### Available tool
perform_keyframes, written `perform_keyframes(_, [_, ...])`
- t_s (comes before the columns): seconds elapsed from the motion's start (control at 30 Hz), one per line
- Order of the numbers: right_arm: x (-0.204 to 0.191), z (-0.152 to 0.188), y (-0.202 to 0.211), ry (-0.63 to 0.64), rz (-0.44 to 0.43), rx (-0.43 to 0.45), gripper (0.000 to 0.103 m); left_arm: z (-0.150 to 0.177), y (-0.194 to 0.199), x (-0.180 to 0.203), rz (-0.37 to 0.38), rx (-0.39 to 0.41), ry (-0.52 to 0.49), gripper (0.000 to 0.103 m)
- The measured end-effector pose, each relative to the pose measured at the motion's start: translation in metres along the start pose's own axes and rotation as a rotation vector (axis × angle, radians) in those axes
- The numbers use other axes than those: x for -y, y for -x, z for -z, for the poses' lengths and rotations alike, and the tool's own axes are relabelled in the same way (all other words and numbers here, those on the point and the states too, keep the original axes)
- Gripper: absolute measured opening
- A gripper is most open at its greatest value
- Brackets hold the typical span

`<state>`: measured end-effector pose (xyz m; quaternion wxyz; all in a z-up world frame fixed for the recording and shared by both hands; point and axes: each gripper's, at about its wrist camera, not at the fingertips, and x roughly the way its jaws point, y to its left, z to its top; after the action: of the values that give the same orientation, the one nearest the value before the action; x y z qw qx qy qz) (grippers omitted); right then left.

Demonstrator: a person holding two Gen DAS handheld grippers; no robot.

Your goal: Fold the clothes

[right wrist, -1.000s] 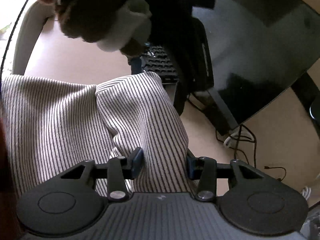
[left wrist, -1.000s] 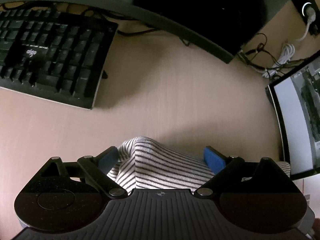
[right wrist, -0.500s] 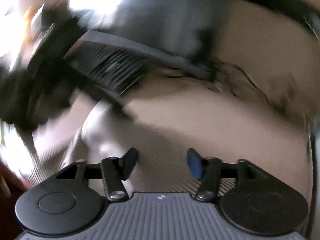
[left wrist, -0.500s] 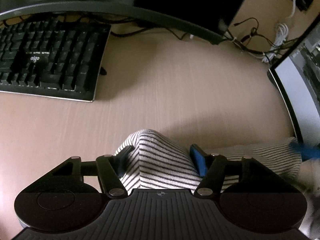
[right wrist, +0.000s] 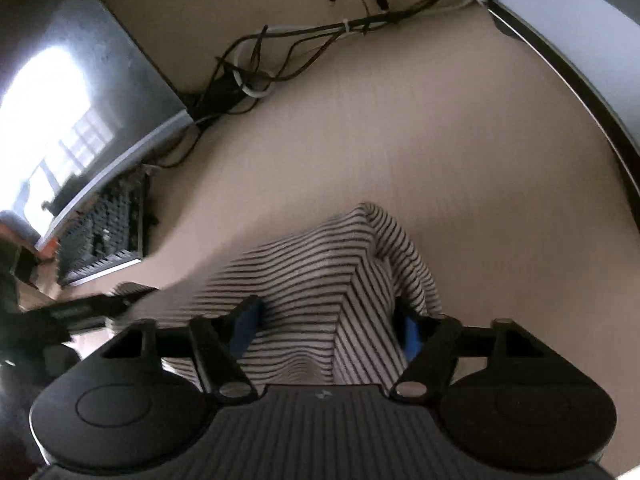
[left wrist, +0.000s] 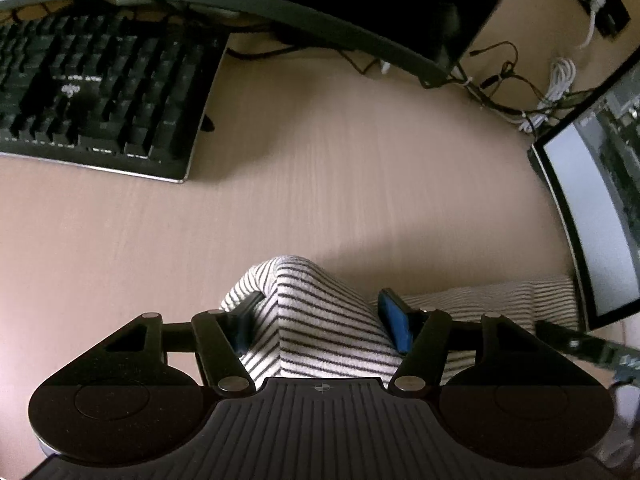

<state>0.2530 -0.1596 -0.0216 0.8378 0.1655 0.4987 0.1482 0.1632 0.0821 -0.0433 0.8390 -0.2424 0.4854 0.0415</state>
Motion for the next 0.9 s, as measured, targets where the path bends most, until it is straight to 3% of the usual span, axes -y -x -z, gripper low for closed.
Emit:
perform_keyframes(0.23, [0.002,-0.004,0.000,0.052,-0.017,0.047,0.058,-0.027,-0.009,-0.001,-0.017,0.015,0.007,0.063])
perform_keyframes(0.33, [0.007,-0.020,-0.009,0.026,-0.050,0.075,0.056,-0.050,-0.008,0.005,-0.047,0.065,-0.016,0.061])
perform_keyframes(0.5, [-0.006,-0.039,-0.012,0.092,-0.061,0.173,0.054,-0.070,0.006,0.025,-0.084,0.177,-0.117,0.059])
perform_keyframes(0.67, [-0.016,-0.033,-0.015,0.223,-0.019,0.181,0.054,-0.044,0.004,0.030,-0.139,0.181,-0.192,0.060])
perform_keyframes(0.9, [-0.019,-0.023,0.010,0.324,-0.018,0.156,0.061,0.000,0.016,0.016,-0.123,0.141,-0.193,0.060])
